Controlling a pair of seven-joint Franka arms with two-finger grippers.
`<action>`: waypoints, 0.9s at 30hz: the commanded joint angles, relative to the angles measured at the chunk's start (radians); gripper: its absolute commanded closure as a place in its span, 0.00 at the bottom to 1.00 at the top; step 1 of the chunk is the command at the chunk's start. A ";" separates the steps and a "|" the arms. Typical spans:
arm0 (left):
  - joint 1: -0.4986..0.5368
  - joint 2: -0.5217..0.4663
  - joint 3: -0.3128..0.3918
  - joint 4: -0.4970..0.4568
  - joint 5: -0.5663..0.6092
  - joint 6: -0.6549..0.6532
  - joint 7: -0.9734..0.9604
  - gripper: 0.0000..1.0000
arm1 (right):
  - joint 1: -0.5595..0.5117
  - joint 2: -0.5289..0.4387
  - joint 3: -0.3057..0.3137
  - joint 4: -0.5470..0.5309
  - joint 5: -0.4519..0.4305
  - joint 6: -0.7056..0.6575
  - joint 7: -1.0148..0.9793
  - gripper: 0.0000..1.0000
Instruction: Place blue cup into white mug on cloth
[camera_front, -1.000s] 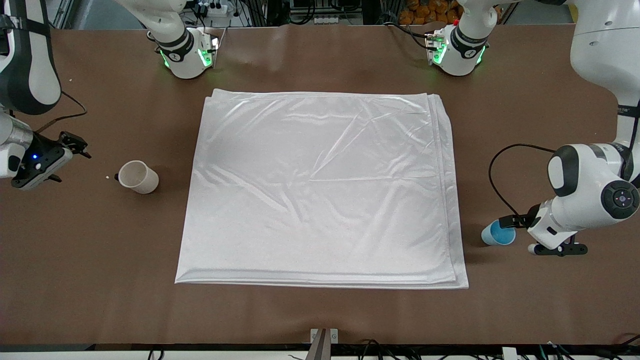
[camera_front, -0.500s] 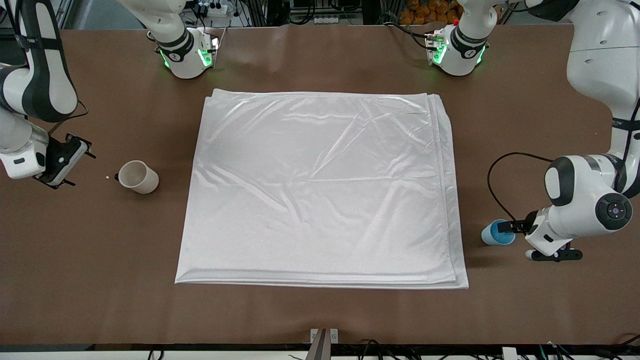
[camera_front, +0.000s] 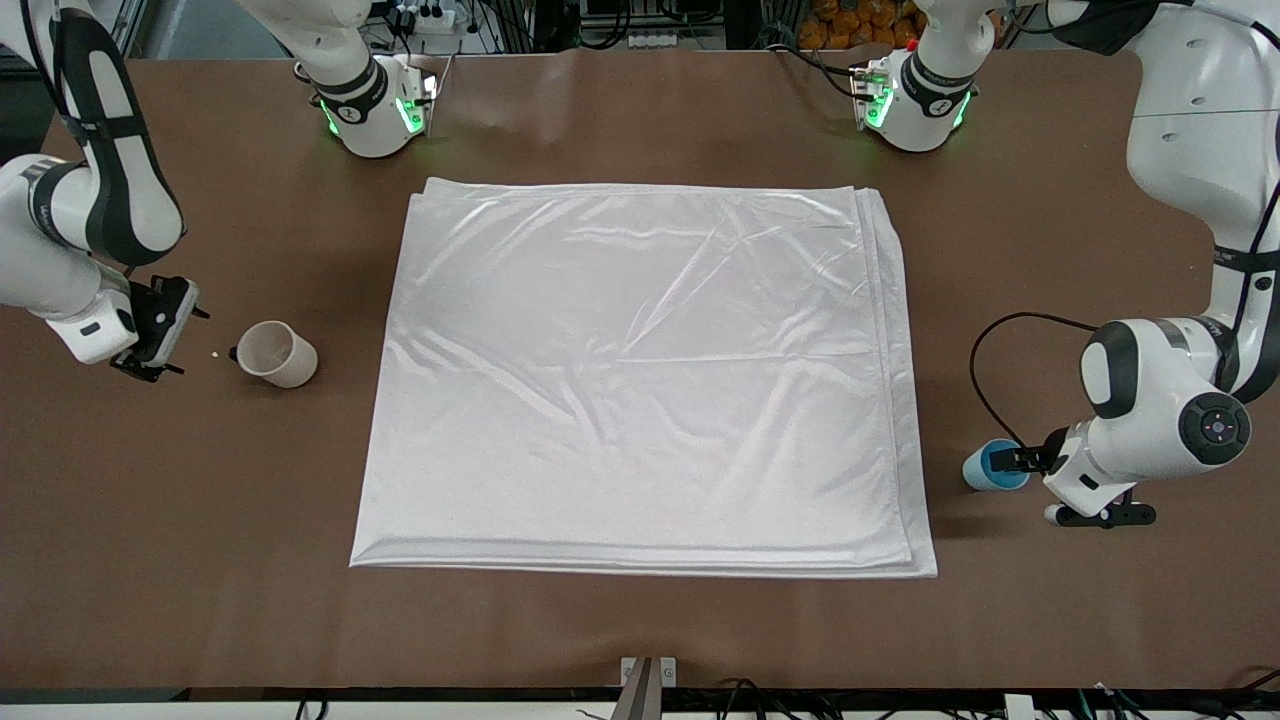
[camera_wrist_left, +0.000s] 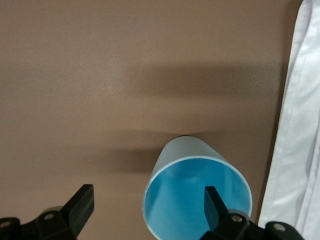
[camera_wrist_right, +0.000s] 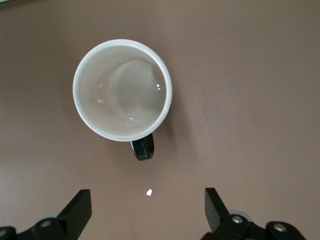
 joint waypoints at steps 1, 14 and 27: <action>-0.008 0.021 -0.003 0.023 0.022 0.012 0.004 0.36 | -0.021 0.016 0.010 -0.012 -0.010 0.024 -0.086 0.00; -0.005 0.027 -0.003 0.021 0.022 0.018 0.006 0.84 | -0.019 0.030 0.011 -0.098 -0.003 0.168 -0.164 0.00; 0.001 0.016 -0.003 0.021 0.025 0.016 0.007 1.00 | -0.036 0.088 0.014 -0.127 0.026 0.253 -0.224 0.00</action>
